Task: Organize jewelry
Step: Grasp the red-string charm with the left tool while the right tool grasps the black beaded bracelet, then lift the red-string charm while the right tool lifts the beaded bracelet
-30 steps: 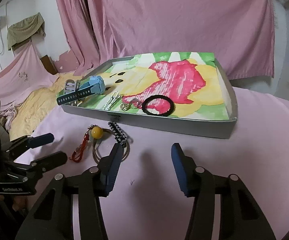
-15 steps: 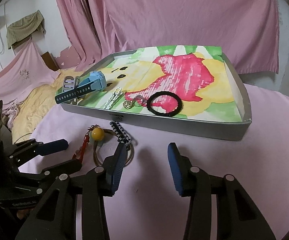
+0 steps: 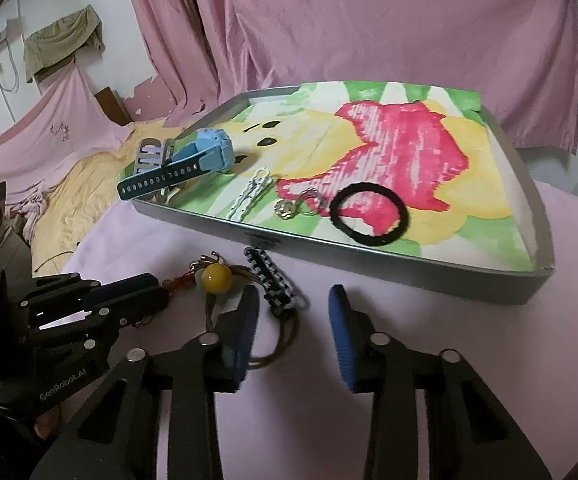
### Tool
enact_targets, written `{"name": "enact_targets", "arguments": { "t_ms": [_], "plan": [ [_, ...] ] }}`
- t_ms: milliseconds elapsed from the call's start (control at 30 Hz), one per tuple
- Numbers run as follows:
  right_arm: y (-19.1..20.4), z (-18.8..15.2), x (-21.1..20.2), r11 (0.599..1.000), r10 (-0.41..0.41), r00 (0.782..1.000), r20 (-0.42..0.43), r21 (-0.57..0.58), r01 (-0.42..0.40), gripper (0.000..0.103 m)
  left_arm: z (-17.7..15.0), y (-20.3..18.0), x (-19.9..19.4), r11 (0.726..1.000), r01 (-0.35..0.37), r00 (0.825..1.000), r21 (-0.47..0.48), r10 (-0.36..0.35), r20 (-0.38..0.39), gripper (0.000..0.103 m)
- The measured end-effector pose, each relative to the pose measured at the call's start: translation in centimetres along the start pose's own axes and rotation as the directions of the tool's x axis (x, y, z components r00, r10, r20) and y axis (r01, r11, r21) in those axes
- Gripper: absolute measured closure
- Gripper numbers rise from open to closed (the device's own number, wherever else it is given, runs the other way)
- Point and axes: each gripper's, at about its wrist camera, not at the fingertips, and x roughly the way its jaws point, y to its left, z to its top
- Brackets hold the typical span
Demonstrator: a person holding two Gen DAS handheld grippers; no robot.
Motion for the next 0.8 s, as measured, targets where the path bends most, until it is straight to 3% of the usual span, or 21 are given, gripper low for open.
{"name": "enact_targets", "arguments": {
  "t_ms": [100,167,267,467,800],
  "plan": [
    [0.1,0.2,0.4,1.0,0.005,1.0,-0.009,0.0,-0.005,0.073,0.0,0.3,0.1,1.0,0.002,1.0,-0.009,-0.002,0.001,0.096],
    [0.3,0.3,0.5,1.0,0.008,1.0,-0.016,-0.004,-0.008,0.083,0.1,0.5,0.0,1.0,0.002,1.0,-0.023,-0.002,0.002,0.097],
    [0.3,0.3,0.6,1.0,0.006,1.0,-0.017,-0.007,-0.006,0.087,0.1,0.7,0.0,0.999,-0.008,1.0,-0.038,0.008,0.003,0.098],
    [0.4,0.0,0.1,1.0,0.003,1.0,-0.005,-0.003,-0.003,0.087,-0.1,1.2,-0.4,0.998,-0.038,0.999,-0.056,0.038,0.003,0.099],
    [-0.1,-1.3,-1.6,1.0,-0.005,1.0,0.029,0.028,0.004,0.087,-0.6,0.9,-1.5,0.998,-0.005,1.0,-0.058,0.006,0.031,0.099]
  ]
}}
